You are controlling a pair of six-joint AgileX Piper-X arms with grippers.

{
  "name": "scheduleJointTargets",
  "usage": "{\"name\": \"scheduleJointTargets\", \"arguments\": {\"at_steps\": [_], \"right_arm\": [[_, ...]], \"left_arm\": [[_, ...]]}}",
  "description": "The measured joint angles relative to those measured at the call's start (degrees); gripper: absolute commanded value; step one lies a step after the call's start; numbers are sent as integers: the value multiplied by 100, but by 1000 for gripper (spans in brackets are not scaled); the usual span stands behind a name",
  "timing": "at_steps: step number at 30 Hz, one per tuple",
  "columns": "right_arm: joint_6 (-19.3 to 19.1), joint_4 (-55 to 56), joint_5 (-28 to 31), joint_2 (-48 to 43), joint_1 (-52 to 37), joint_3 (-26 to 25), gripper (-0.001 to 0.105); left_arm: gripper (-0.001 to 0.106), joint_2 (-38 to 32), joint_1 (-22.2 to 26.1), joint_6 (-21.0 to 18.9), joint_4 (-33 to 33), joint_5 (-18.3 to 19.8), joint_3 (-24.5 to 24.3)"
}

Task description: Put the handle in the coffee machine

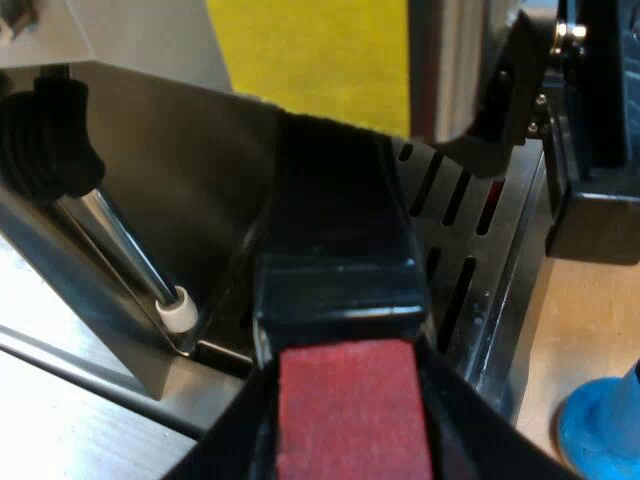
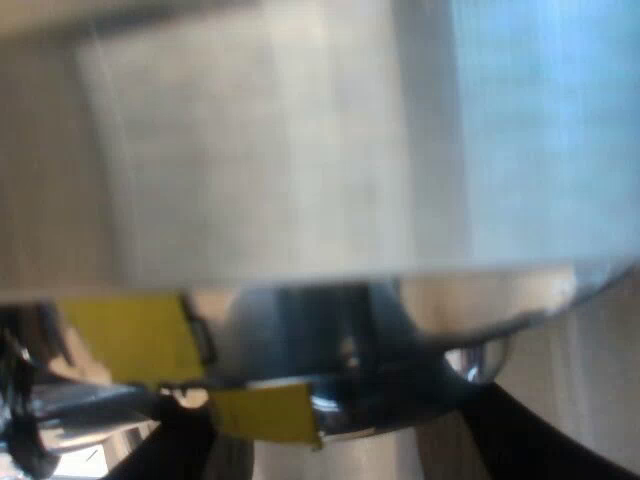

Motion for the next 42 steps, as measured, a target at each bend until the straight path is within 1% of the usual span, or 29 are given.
{"name": "scheduleJointTargets", "arguments": {"at_steps": [6, 19, 20, 21, 22, 23, 24, 25, 26, 28, 34, 35, 38, 42], "right_arm": [[0, 0, 0, 0, 0, 0, 40], [0, 0, 0, 0, 0, 0, 40], [0, 0, 0, 0, 0, 0, 40], [0, 0, 0, 0, 0, 0, 40], [0, 0, 0, 0, 0, 0, 40], [0, 0, 0, 0, 0, 0, 40], [0, 0, 0, 0, 0, 0, 40], [0, 0, 0, 0, 0, 0, 40], [0, 0, 0, 0, 0, 0, 40], [0, 0, 0, 0, 0, 0, 40], [15, 0, -11, 11, 0, 0, 40], [-2, -17, -11, 7, 0, 0, 40], [-4, -15, -11, 7, 0, -10, 40], [-4, -15, -11, 7, 0, -14, 40]], "left_arm": [[0, 0, 0, -206, -49, 0, 0], [0, 0, 0, -212, -48, 0, 0], [2, 0, 0, -212, -48, 0, 0], [8, 0, 0, -212, -48, 0, 0], [10, 0, 0, -212, -48, 0, 0], [22, 0, 0, -212, -48, 0, 0], [28, 0, 0, -212, -48, 0, 0], [40, 0, 0, -212, -48, 0, 0], [49, 0, 0, -227, -59, 0, 0], [58, 0, 0, -229, -59, 31, 0], [59, -18, -22, -259, -196, 193, -10], [59, -36, -40, -259, -254, 334, -32], [59, -109, -76, -259, -363, 484, -83], [59, -127, -74, -259, -370, 543, -101]]}}
